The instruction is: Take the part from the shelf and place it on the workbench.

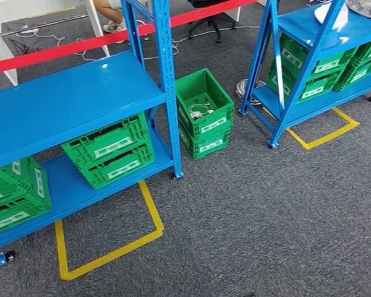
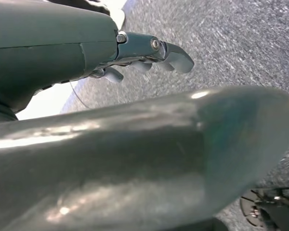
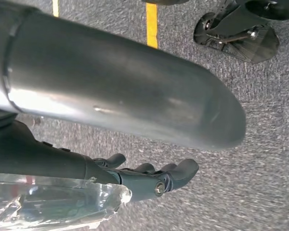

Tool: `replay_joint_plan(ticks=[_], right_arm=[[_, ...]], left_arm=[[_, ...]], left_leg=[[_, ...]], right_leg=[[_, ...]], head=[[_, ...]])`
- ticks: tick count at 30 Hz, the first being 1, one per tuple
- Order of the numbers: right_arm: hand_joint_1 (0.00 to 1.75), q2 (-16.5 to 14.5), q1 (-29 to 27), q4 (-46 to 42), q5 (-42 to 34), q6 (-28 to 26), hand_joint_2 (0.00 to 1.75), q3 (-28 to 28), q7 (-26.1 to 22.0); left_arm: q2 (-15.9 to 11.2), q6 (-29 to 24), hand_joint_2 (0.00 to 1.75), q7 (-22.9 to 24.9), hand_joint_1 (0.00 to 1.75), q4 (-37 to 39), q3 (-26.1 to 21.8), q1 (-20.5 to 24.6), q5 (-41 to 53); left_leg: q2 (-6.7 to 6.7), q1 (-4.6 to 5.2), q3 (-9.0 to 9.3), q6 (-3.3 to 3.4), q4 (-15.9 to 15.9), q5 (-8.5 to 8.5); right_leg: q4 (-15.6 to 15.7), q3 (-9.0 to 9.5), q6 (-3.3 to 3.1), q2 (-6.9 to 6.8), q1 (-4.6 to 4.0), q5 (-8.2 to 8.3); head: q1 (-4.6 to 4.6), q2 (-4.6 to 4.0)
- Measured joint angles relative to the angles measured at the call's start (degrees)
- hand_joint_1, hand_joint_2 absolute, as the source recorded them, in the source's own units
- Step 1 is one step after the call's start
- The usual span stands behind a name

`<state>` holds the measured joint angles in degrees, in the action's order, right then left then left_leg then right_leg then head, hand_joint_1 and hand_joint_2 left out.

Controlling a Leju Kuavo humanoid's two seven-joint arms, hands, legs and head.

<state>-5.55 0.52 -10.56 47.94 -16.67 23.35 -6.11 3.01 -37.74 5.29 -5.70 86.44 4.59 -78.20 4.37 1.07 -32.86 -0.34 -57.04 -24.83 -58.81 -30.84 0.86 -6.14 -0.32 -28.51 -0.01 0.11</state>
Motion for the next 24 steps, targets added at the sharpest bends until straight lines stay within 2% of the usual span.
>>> replay_joint_plan(ticks=[2, 3, 4, 6, 7, 8, 9, 10, 11, 12, 13, 14, 15, 16, 17, 18, 20, 22, 23, 24], right_arm=[[0.00, 0.00, 0.20, -0.01, -0.03, -0.01, 0.00, -0.01, -0.05], [0.00, 0.00, 0.30, -0.01, -0.09, 0.01, 0.00, -0.01, -0.04], [0.00, 0.00, 0.35, -0.01, -0.17, 0.02, 0.00, 0.00, 0.00], [0.00, 0.00, 0.26, 0.00, -0.37, 0.11, 0.00, 0.01, 0.25], [0.00, 0.00, 0.14, 0.02, -0.44, 0.17, 0.00, 0.00, 0.45], [0.00, 0.00, 0.02, 0.04, -0.49, 0.25, 0.00, 0.00, 0.70], [0.00, 0.00, -0.09, 0.05, -0.54, 0.32, 0.00, 0.00, 0.96], [0.00, 0.00, -0.15, 0.07, -0.62, 0.38, 0.00, 0.00, 1.21], [0.00, 0.00, -0.15, 0.07, -0.74, 0.43, 0.00, 0.01, 1.48], [0.00, 0.01, -0.11, 0.07, -0.86, 0.46, 0.00, 0.01, 1.68], [0.00, 0.01, -0.05, 0.07, -0.98, 0.49, 0.00, 0.01, 1.84], [0.00, 0.00, 0.02, 0.08, -1.07, 0.54, 0.00, 0.01, 1.95], [0.00, -0.01, 0.08, 0.09, -1.13, 0.60, 0.00, 0.01, 1.99], [0.00, -0.03, 0.13, 0.10, -1.20, 0.64, 0.00, 0.01, 1.98], [0.00, -0.04, 0.09, 0.11, -1.26, 0.66, 0.00, 0.02, 1.93], [0.00, -0.04, 0.02, 0.10, -1.32, 0.61, 0.00, 0.03, 1.85], [0.00, -0.04, -0.07, 0.09, -1.39, 0.48, 0.00, 0.04, 1.53], [0.00, -0.04, -0.15, 0.09, -1.43, 0.41, 0.00, 0.04, 1.17], [0.00, -0.04, -0.25, 0.09, -1.46, 0.38, 0.00, 0.06, 1.00], [0.00, -0.03, -0.33, 0.09, -1.48, 0.35, 0.00, 0.09, 0.86]], left_arm=[[-0.04, 0.02, 0.00, 0.16, 0.00, 0.00, 0.00, -0.13, 0.04], [-0.07, 0.02, 0.00, 0.17, 0.00, 0.00, 0.00, -0.26, 0.07], [-0.10, 0.02, 0.00, 0.18, 0.00, 0.00, 0.00, -0.33, 0.09], [-0.03, 0.06, 0.00, 0.19, 0.00, 0.00, 0.00, -0.23, 0.11], [0.01, 0.09, 0.00, 0.19, 0.00, 0.00, 0.00, -0.15, 0.10], [0.05, 0.11, 0.00, 0.19, 0.00, 0.00, 0.00, -0.12, 0.07], [0.05, 0.12, 0.00, 0.19, 0.00, 0.00, 0.00, -0.15, -0.03], [0.05, 0.13, 0.00, 0.17, 0.00, 0.00, -0.01, -0.21, -0.17], [0.06, 0.14, 0.00, 0.14, 0.00, 0.00, -0.01, -0.26, -0.30], [0.08, 0.14, 0.00, 0.08, 0.00, 0.00, -0.02, -0.27, -0.40], [0.09, 0.15, 0.00, 0.03, 0.00, 0.00, -0.02, -0.27, -0.45], [0.09, 0.15, 0.00, -0.01, 0.00, 0.00, -0.02, -0.25, -0.46], [0.08, 0.15, 0.00, -0.03, 0.00, 0.00, -0.02, -0.26, -0.48], [0.05, 0.15, 0.00, -0.03, 0.00, 0.00, -0.02, -0.30, -0.49], [0.00, 0.15, 0.00, -0.03, 0.00, 0.00, -0.02, -0.37, -0.53], [-0.07, 0.15, 0.00, -0.04, 0.00, 0.00, -0.02, -0.44, -0.58], [-0.20, 0.25, 0.00, -0.15, 0.00, 0.00, -0.03, -0.46, -0.81], [-0.22, 0.60, 0.00, -0.62, 0.00, 0.00, -0.05, -0.29, -1.02], [-0.21, 0.89, 0.00, -0.90, 0.00, 0.00, -0.07, -0.22, -1.09], [-0.21, 1.20, 0.00, -1.09, 0.00, 0.00, -0.08, -0.19, -1.17]], left_leg=[[-1.34, -0.06, 0.00, 0.43, 0.48, 0.08], [-1.99, -0.24, 0.08, 0.67, 0.64, 0.20], [-2.65, -0.44, 0.18, 0.96, 0.81, 0.36], [-3.96, -0.72, 0.21, 1.37, 0.94, 0.54], [-4.72, -0.75, 0.15, 1.50, 0.93, 0.57], [-5.53, -0.75, 0.12, 1.55, 0.92, 0.59], [-6.38, -0.77, 0.12, 1.55, 0.89, 0.61], [-7.24, -0.81, 0.16, 1.50, 0.86, 0.63], [-8.09, -0.89, 0.20, 1.39, 0.83, 0.66], [-8.91, -1.01, 0.22, 1.18, 0.77, 0.66], [-9.65, -1.08, 0.17, 0.87, 0.70, 0.69], [-10.31, -1.09, 0.01, 0.50, 0.54, 0.71], [-10.86, -1.07, -0.23, 0.14, 0.43, 0.81], [-11.34, -1.03, -0.48, -0.16, 0.40, 0.98], [-11.84, -1.04, -0.74, -0.38, 0.32, 1.11], [-11.72, -1.04, -0.94, -0.57, 0.20, 1.08], [-9.18, -0.90, -2.38, -1.00, -2.58, -0.73], [-5.96, -0.79, -5.96, -1.35, -9.87, -4.48], [-5.37, -0.83, -7.91, -1.41, -13.73, -6.00], [-5.14, -0.86, -9.19, -1.38, -16.28, -6.62]], right_leg=[[0.24, 0.38, 0.56, -0.96, -0.04, -0.19], [-0.10, 0.40, 0.93, -0.16, 0.03, -0.54], [-1.36, -0.05, 1.30, 1.31, 0.13, -1.39], [-7.38, -2.77, 1.92, 4.81, 0.32, -4.60], [-11.23, -4.63, 2.08, 5.57, 0.38, -6.30], [-14.33, -6.25, 2.23, 5.84, 0.41, -7.33], [-15.68, -7.13, 2.32, 5.90, 0.45, -7.30], [-14.87, -6.99, 2.38, 5.98, 0.52, -6.16], [-12.01, -5.82, 2.41, 6.26, 0.64, -4.18], [-7.97, -4.01, 2.47, 7.06, 0.86, -2.03], [-4.37, -2.33, 2.57, 8.52, 1.02, -0.66], [-1.76, -1.06, 2.39, 9.70, 1.20, 0.16], [-0.50, -0.46, 2.11, 10.58, 1.31, 0.33], [-0.39, -0.38, 1.71, 10.78, 1.26, 0.18], [-0.36, -0.35, 1.16, 10.08, 1.31, 0.36], [-0.41, -0.38, 0.81, 9.41, 1.29, 0.44], [-0.36, -0.36, 0.12, 7.97, 1.26, 0.55], [-0.35, -0.38, -0.37, 6.37, 1.05, 0.47], [-0.35, -0.39, -0.55, 5.45, 0.94, 0.39], [-0.35, -0.36, -0.67, 4.54, 0.86, 0.30]], head=[[0.00, 0.00], [-0.05, 0.00], [-0.17, 0.01], [-0.43, 0.01], [-0.49, 0.00], [-0.53, 0.00], [-0.58, 0.00], [-0.58, 0.00], [-0.58, 0.00], [-0.59, 0.00], [-0.60, 0.00], [-0.68, 0.00], [-0.62, 0.00], [-0.54, 0.00], [-0.49, 0.00], [-0.36, 0.00], [-0.03, 0.00], [0.37, 0.00], [0.39, 0.00], [0.39, 0.00]])
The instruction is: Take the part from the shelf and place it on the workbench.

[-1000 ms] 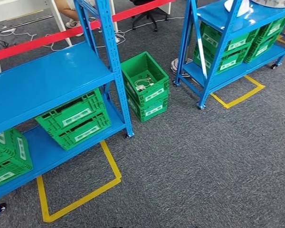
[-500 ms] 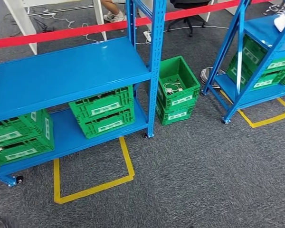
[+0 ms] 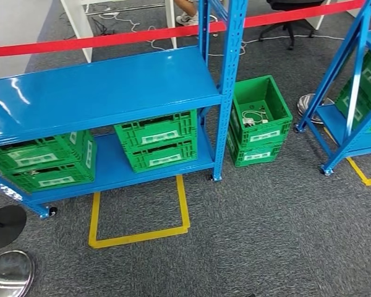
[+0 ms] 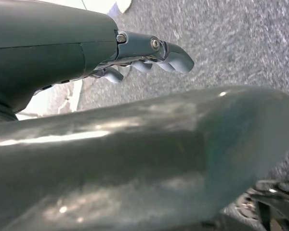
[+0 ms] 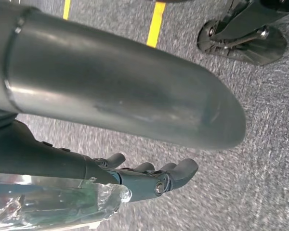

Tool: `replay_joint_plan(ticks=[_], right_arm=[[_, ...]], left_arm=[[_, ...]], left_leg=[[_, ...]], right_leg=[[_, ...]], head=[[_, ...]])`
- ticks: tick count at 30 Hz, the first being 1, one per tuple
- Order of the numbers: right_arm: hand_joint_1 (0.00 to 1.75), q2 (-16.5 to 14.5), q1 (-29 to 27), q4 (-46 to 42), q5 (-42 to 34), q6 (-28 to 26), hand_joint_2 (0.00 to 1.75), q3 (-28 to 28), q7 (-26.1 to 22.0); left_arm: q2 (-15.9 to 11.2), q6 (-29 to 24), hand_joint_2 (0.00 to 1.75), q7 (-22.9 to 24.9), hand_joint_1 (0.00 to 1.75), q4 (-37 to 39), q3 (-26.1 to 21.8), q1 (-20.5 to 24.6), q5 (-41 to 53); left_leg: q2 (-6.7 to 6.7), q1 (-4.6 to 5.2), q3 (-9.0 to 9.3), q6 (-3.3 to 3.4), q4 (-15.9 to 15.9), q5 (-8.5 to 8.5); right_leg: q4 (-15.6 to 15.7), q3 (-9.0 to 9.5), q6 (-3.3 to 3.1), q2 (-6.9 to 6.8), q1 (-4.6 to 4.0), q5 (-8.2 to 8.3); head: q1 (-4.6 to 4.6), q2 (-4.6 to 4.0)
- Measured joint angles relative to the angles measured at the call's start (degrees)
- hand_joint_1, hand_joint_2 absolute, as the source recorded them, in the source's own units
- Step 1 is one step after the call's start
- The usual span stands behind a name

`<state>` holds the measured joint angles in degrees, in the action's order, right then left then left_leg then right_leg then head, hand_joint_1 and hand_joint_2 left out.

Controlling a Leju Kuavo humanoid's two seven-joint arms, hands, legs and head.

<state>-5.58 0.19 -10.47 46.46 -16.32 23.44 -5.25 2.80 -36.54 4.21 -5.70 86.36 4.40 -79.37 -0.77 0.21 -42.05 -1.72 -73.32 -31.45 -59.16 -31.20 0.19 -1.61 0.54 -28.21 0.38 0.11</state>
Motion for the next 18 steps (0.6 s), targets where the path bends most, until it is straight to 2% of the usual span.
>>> replay_joint_plan(ticks=[1, 2, 3, 4, 6, 7, 8, 9, 10, 11, 13, 14, 15, 16, 17, 18], right_arm=[[0.00, 0.01, 0.00, 0.00, -0.02, -0.03, 0.00, 0.03, -0.14], [0.00, 0.01, 0.08, 0.00, -0.01, -0.05, 0.00, 0.05, -0.29], [0.00, 0.00, 0.18, 0.00, 0.02, -0.05, 0.00, 0.05, -0.44], [0.00, -0.01, 0.28, 0.00, 0.05, -0.06, 0.00, 0.05, -0.59], [0.00, 0.00, 0.34, 0.00, 0.14, -0.11, 0.00, 0.05, -0.87], [0.00, 0.01, 0.36, 0.00, 0.17, -0.15, 0.00, 0.05, -0.97], [0.00, 0.01, 0.43, -0.01, 0.19, -0.20, 0.00, 0.05, -1.05], [0.00, 0.01, 0.54, -0.02, 0.20, -0.26, 0.00, 0.05, -1.12], [0.00, 0.01, 0.62, -0.04, 0.21, -0.33, 0.00, 0.05, -1.18], [0.00, 0.01, 0.65, -0.05, 0.24, -0.40, 0.00, 0.06, -1.23], [0.00, 0.01, 0.52, -0.05, 0.29, -0.50, 0.00, 0.07, -1.35], [0.00, 0.01, 0.38, -0.05, 0.32, -0.54, 0.00, 0.08, -1.46], [0.00, 0.01, 0.25, -0.04, 0.30, -0.55, 0.00, 0.09, -1.60], [0.00, 0.01, 0.16, -0.04, 0.17, -0.55, 0.00, 0.12, -1.72], [0.00, 0.02, 0.13, -0.04, 0.03, -0.55, 0.00, 0.19, -1.78], [0.00, 0.02, 0.17, -0.04, -0.12, -0.52, 0.00, 0.29, -1.69]], left_arm=[[0.00, 0.29, 0.00, -0.10, 0.00, 0.00, -0.02, -0.02, -0.13], [-0.01, 0.58, 0.00, -0.12, 0.00, 0.00, -0.06, -0.07, -0.27], [-0.04, 0.78, 0.00, -0.14, 0.00, 0.00, -0.12, -0.11, -0.39], [-0.08, 0.92, 0.00, -0.19, 0.00, 0.00, -0.20, -0.10, -0.48], [-0.12, 1.09, 0.00, -0.34, 0.00, 0.00, -0.36, 0.18, -0.54], [-0.13, 1.13, 0.00, -0.41, 0.00, 0.00, -0.43, 0.25, -0.55], [-0.13, 1.15, 0.00, -0.46, 0.00, 0.00, -0.54, 0.26, -0.59], [-0.14, 1.15, 0.00, -0.47, 0.00, 0.00, -0.66, 0.16, -0.63], [-0.18, 1.14, 0.00, -0.47, 0.00, 0.00, -0.80, 0.04, -0.72], [-0.20, 1.14, 0.00, -0.48, 0.00, 0.00, -0.92, -0.01, -0.84], [-0.16, 1.30, 0.00, -0.56, 0.00, 0.00, -1.13, 0.08, -1.07], [-0.12, 1.43, 0.00, -0.62, 0.00, 0.00, -1.20, 0.14, -1.17], [-0.10, 1.55, 0.44, -0.68, 0.00, 0.00, -1.26, 0.15, -1.26], [-0.11, 1.66, 0.87, -0.72, 0.00, 0.00, -1.30, 0.11, -1.36], [-0.13, 1.77, 1.31, -0.74, 0.00, 0.00, -1.31, 0.05, -1.44], [-0.14, 1.86, 1.75, -0.75, 0.00, 0.00, -1.31, 0.00, -1.50]], left_leg=[[0.10, 0.00, -0.23, 0.11, -0.49, 0.49], [0.29, 0.04, 0.75, 0.31, 1.35, 1.97], [0.97, 0.18, 2.69, 0.66, 4.88, 3.92], [2.43, 0.47, 4.94, 1.03, 8.97, 5.57], [4.64, 0.93, 8.00, 1.58, 14.73, 6.96], [4.91, 1.06, 8.44, 1.70, 15.74, 6.84], [4.19, 1.02, 8.47, 1.82, 16.05, 6.75], [3.48, 0.86, 8.55, 1.99, 16.26, 6.83], [2.81, 0.65, 8.65, 2.21, 16.42, 6.91], [2.17, 0.42, 8.77, 2.45, 16.57, 7.03], [1.02, 0.17, 8.83, 2.86, 16.65, 7.14], [0.39, 0.15, 8.82, 3.00, 16.64, 7.15], [-0.21, 0.14, 8.85, 3.06, 16.63, 7.13], [-0.75, 0.13, 8.92, 3.07, 16.61, 7.10], [-1.23, 0.10, 9.05, 3.01, 16.59, 7.05], [-1.60, 0.05, 9.20, 2.88, 16.57, 6.97]], right_leg=[[0.00, 0.06, -0.11, -0.85, -0.08, -0.10], [0.00, 0.18, -0.14, -1.61, -0.16, -0.19], [0.01, 0.34, -0.11, -2.30, -0.24, -0.29], [-0.02, 0.50, 0.01, -2.91, -0.41, -0.46], [-0.01, 0.52, 0.44, -4.07, -0.80, -0.92], [0.10, 0.60, 0.68, -4.67, -0.98, -1.14], [0.25, 0.91, 0.91, -5.33, -1.08, -1.30], [0.29, 1.23, 1.22, -5.42, -1.04, -1.48], [-0.21, 1.32, 1.57, -4.46, -0.98, -1.96], [-1.85, 0.79, 1.92, -2.89, -0.89, -3.04], [-8.39, -2.30, 2.43, 0.51, -0.71, -6.50], [-12.38, -4.37, 2.55, 1.15, -0.65, -8.15], [-15.15, -6.02, 2.63, 1.35, -0.62, -8.84], [-15.95, -6.83, 2.66, 1.40, -0.58, -8.35], [-14.55, -6.63, 2.68, 1.42, -0.52, -6.75], [-11.05, -5.36, 2.69, 1.47, -0.42, -4.35]], head=[[0.01, 0.00], [0.00, 0.00], [0.01, 0.00], [0.02, 0.00], [-0.05, 0.00], [-0.11, 0.00], [-0.16, 0.00], [-0.21, 0.00], [-0.30, 0.00], [-0.45, 0.00], [-0.84, 0.00], [-0.96, 0.00], [-1.04, 0.00], [-1.09, 0.00], [-1.10, 0.00], [-1.10, 0.00]])
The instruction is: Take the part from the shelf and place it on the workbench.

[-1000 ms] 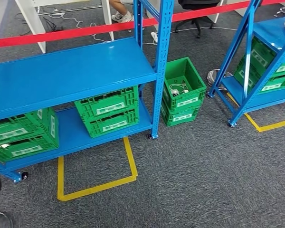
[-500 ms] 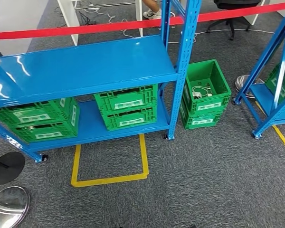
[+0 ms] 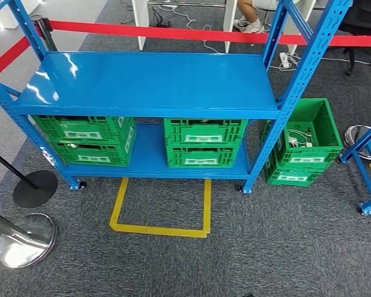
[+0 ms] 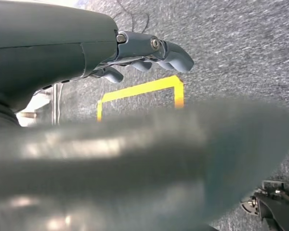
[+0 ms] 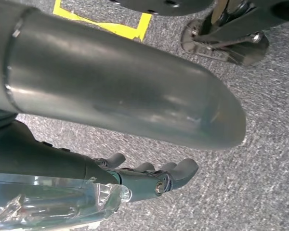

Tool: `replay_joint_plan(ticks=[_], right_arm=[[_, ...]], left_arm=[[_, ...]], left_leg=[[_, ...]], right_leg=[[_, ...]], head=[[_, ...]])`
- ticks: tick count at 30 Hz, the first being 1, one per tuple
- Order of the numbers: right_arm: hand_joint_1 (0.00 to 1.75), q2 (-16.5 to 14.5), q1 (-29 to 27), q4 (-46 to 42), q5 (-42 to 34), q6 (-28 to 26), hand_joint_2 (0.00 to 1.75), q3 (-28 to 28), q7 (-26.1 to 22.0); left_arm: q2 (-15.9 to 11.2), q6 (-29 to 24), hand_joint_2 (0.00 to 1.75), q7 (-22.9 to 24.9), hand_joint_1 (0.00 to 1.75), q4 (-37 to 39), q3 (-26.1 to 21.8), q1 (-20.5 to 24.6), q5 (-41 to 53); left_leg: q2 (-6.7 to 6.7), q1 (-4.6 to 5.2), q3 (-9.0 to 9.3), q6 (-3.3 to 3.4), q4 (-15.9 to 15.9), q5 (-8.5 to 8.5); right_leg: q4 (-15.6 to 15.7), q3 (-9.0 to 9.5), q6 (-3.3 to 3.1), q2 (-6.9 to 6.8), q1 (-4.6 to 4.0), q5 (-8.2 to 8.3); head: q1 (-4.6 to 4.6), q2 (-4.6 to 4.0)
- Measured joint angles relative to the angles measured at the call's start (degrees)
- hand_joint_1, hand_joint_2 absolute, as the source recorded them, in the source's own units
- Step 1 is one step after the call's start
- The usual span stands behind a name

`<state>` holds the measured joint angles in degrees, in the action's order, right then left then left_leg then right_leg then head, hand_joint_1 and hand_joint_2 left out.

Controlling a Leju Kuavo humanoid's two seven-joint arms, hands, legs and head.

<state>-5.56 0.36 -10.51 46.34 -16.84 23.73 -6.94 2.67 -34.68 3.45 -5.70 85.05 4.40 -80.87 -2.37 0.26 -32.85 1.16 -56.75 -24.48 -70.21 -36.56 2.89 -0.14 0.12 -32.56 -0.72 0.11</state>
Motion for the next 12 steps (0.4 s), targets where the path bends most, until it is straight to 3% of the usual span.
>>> replay_joint_plan(ticks=[2, 4, 6, 8, 10, 11, 12], right_arm=[[0.00, 0.00, 0.13, 0.01, -0.21, 0.12, 0.00, 0.20, 0.60], [0.00, -0.05, 0.26, 0.02, -0.58, 0.37, 0.87, 0.37, 1.44], [0.00, -0.14, 0.27, 0.02, -1.40, 1.13, 1.75, 0.84, 1.92], [0.00, -0.19, 0.28, 0.02, -2.52, 2.86, 1.75, 1.70, 1.64], [0.00, -0.20, 0.33, 0.02, -3.14, 3.83, 1.75, 2.45, 0.67], [0.00, -0.20, 0.34, 0.02, -3.17, 3.72, 1.31, 2.69, -0.02], [0.00, -0.21, 0.33, 0.02, -3.17, 3.56, 1.16, 2.79, -0.36]], left_arm=[[0.00, 0.16, 1.75, -0.08, 0.00, 0.00, -0.01, -0.02, -0.04], [-0.05, 0.27, 1.75, -0.40, 0.00, 0.00, -0.01, 0.01, -0.04], [-0.12, 0.66, 1.75, -1.08, 0.00, 0.00, -0.01, -0.01, -0.07], [-0.15, 1.57, 1.75, -1.78, 0.00, 0.00, -0.03, -0.04, -0.22], [-0.15, 2.40, 1.75, -1.96, 0.00, 0.00, -0.05, -0.03, -0.49], [-0.15, 2.71, 1.75, -2.04, 0.00, 0.00, -0.08, -0.03, -0.79], [-0.15, 2.86, 1.75, -2.05, 0.00, 0.00, -0.09, -0.02, -0.94]], left_leg=[[-0.50, 0.06, 0.20, -0.50, -0.16, -0.24], [-0.74, 0.29, 0.12, -0.95, -0.33, -0.37], [-0.77, 0.44, -0.01, -0.05, -0.34, -0.25], [-0.73, 0.49, -0.04, 1.29, -0.27, -0.08], [-0.72, 0.48, 0.01, 1.53, -0.07, 0.01], [-0.72, 0.46, 0.05, 1.37, 0.07, 0.07], [-0.72, 0.45, 0.09, 1.29, 0.15, 0.11]], right_leg=[[7.75, 3.10, -0.02, 0.60, 0.25, 3.86], [10.97, 4.47, -0.37, 1.12, 0.42, 5.05], [11.07, 4.51, -0.62, 1.11, 0.46, 5.32], [11.10, 4.43, -0.61, 1.17, 0.40, 5.43], [11.10, 4.42, -0.90, 1.19, 0.25, 5.39], [11.09, 4.41, -1.04, 1.18, 0.19, 5.37], [11.08, 4.40, -1.16, 1.17, 0.15, 5.35]], head=[[-0.06, 0.00], [-0.04, 0.00], [0.03, 0.00], [0.04, 0.00], [0.04, 0.00], [0.04, 0.00], [0.04, 0.00]])
